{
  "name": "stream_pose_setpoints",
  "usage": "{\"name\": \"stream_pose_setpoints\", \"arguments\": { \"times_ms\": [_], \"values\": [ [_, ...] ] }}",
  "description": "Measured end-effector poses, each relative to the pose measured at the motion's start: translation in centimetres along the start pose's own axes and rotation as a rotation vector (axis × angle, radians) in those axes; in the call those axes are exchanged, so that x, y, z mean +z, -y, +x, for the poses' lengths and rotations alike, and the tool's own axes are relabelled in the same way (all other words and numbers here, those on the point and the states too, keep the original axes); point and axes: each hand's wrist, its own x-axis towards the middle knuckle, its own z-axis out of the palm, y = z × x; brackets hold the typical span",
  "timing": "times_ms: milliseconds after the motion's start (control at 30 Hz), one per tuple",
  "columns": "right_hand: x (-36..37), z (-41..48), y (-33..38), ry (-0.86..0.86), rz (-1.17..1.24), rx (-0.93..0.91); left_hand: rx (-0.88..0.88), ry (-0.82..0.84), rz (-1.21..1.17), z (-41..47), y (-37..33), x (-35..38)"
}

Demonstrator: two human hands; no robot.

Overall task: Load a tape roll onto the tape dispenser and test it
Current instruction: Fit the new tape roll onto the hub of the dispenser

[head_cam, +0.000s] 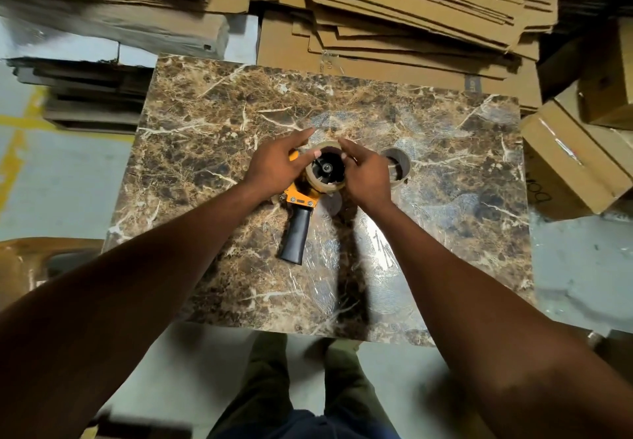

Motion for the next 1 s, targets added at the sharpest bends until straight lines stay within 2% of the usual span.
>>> {"name": "stream_pose_setpoints", "arguments": {
  "times_ms": [100, 300, 367, 467, 567, 633, 733, 1000],
  "values": [
    [0.1, 0.4, -0.2, 0.011, 0.013, 0.019, -0.016, 0.012, -0.029, -0.2, 0.0, 0.5],
    [0.2, 1.6, -0.2, 0.061, -0.144, -0.010, 0.045, 0.019, -0.010, 0.3, 0.2, 1.1],
    [0.0, 1.7, 0.0, 0.085, -0.243, -0.064, 0.092, 0.060, 0.164, 0.5, 0.6, 1.2],
    [-0.8, 1.4, -0.4, 0.193, -0.492, -0.253, 0.238, 0.195, 0.482, 1.0, 1.0, -0.2],
    [-1.9, 0.6, -0.2, 0.275, -0.605, -0.372, 0.355, 0.312, 0.624, 1.2, 1.6, -1.9],
    [-2.0, 0.5, -0.5, 0.308, -0.663, -0.408, 0.361, 0.354, 0.676, 1.5, 2.1, -2.3],
    [-1.9, 0.7, -1.1, 0.306, -0.675, -0.407, 0.287, 0.366, 0.687, 1.6, 2.2, -1.9],
    [-2.1, 0.3, -1.3, 0.307, -0.640, -0.381, 0.163, 0.404, 0.496, 1.3, 1.8, -1.2]
  ]
}}
